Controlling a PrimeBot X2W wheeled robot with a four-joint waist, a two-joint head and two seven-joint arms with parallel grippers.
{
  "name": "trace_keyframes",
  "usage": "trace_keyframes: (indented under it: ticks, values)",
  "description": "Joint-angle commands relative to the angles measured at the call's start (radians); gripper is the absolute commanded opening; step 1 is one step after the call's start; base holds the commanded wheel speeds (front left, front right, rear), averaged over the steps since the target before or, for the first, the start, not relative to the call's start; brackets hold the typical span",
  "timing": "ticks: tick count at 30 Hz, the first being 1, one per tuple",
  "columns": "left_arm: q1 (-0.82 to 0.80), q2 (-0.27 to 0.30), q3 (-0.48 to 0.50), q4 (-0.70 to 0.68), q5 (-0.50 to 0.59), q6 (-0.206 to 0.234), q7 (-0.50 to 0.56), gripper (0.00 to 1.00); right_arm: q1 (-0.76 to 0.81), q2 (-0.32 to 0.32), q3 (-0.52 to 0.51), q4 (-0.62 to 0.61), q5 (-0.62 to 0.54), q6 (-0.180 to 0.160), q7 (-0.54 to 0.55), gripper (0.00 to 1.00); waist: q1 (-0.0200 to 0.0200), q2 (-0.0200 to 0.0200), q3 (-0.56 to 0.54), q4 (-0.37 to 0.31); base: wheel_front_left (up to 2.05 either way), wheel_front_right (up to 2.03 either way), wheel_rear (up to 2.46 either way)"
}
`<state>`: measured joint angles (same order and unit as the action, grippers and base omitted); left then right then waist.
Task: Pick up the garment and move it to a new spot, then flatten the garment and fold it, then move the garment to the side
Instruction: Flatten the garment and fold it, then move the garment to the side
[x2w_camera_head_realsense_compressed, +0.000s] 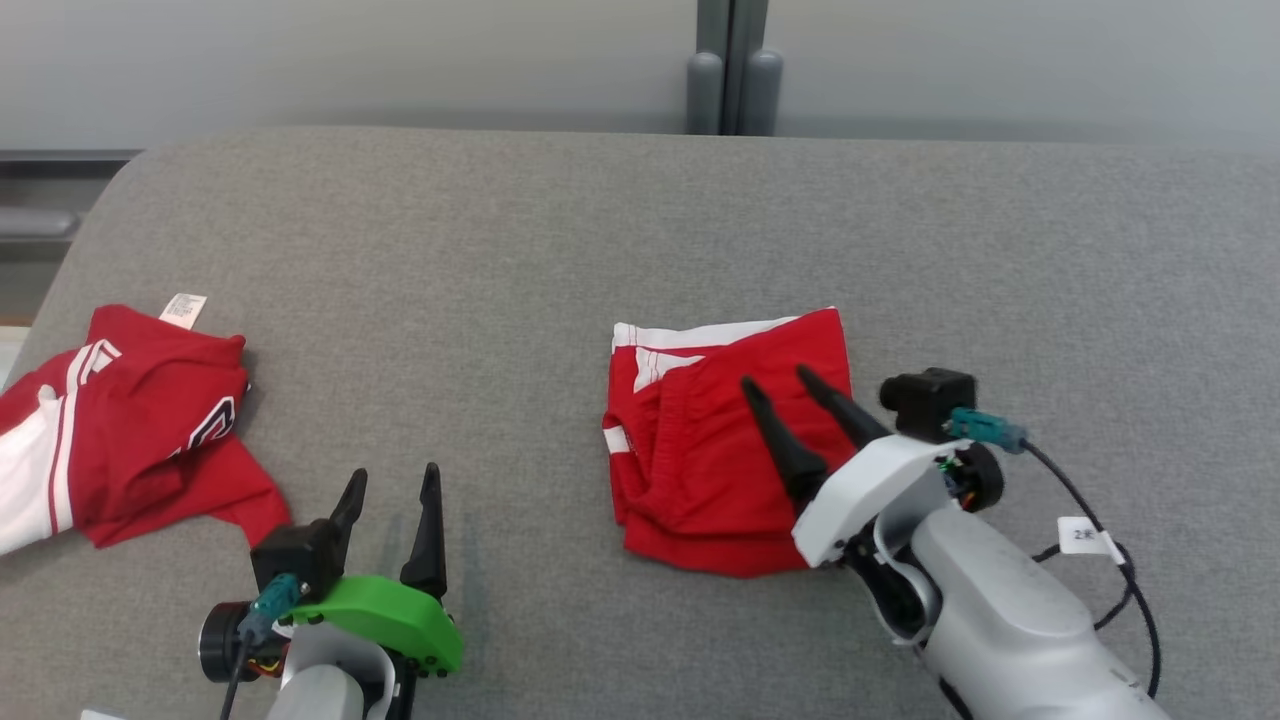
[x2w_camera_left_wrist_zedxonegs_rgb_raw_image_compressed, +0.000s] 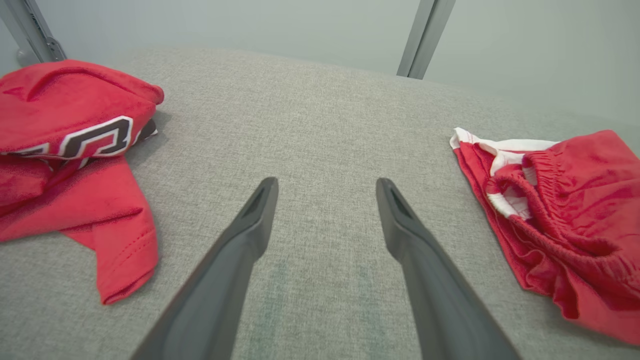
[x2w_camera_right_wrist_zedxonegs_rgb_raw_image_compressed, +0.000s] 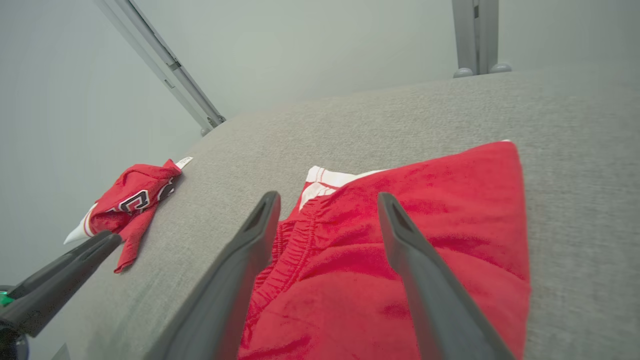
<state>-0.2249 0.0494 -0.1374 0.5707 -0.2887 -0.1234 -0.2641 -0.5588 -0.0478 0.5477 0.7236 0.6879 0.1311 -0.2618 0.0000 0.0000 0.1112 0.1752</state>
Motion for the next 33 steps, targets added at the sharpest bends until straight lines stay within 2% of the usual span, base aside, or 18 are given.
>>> trace_keyframes:
  ticks: [1, 4, 8, 10, 14, 20, 24, 33]
  values:
    - [0.024, 0.003, 0.010, -0.009, 0.015, 0.001, 0.000, 1.00, 0.028, -0.007, -0.050, 0.006, -0.055, -0.001, -0.003, 1.00, 0.0000, 0.0000, -0.009, -0.027, 0.00, 0.00, 0.00]
    - [0.035, 0.003, 0.026, -0.036, 0.040, 0.002, 0.000, 1.00, 0.081, -0.010, -0.192, -0.020, -0.206, -0.001, -0.004, 1.00, 0.0000, 0.0000, -0.013, -0.054, 0.00, 0.00, 0.00]
    - [0.052, 0.004, 0.040, -0.073, 0.092, 0.003, 0.000, 1.00, 0.154, -0.012, -0.333, -0.069, -0.381, -0.001, -0.004, 1.00, 0.0000, 0.0000, -0.016, -0.078, 0.00, 0.00, 0.00]
    - [0.057, 0.004, 0.047, -0.100, 0.119, 0.002, 0.000, 1.00, 0.187, -0.011, -0.405, -0.097, -0.425, -0.001, -0.004, 1.00, 0.0000, 0.0000, -0.015, -0.090, 0.00, 0.00, 0.00]
    - [0.081, 0.005, 0.076, -0.149, 0.164, 0.005, 0.000, 1.00, 0.245, -0.006, -0.474, -0.145, -0.524, -0.001, -0.004, 1.00, 0.0000, 0.0000, -0.017, -0.105, 0.00, 0.00, 0.00]
    - [0.148, 0.004, 0.086, -0.189, 0.212, 0.005, 0.000, 1.00, 0.333, -0.005, -0.521, -0.190, -0.592, -0.001, -0.004, 1.00, 0.0000, 0.0000, -0.044, -0.115, 0.00, 0.00, 0.00]
    - [0.195, 0.004, 0.082, -0.196, 0.196, 0.009, 0.000, 1.00, 0.386, -0.005, -0.525, -0.213, -0.601, -0.001, -0.004, 1.00, 0.0000, 0.0000, -0.057, -0.116, 0.00, 0.00, 0.00]
    - [0.200, 0.004, 0.068, -0.208, 0.182, 0.010, 0.000, 1.00, 0.384, -0.005, -0.490, -0.216, -0.591, -0.001, -0.004, 1.00, 0.0000, 0.0000, -0.047, -0.101, 0.00, 0.00, 0.00]
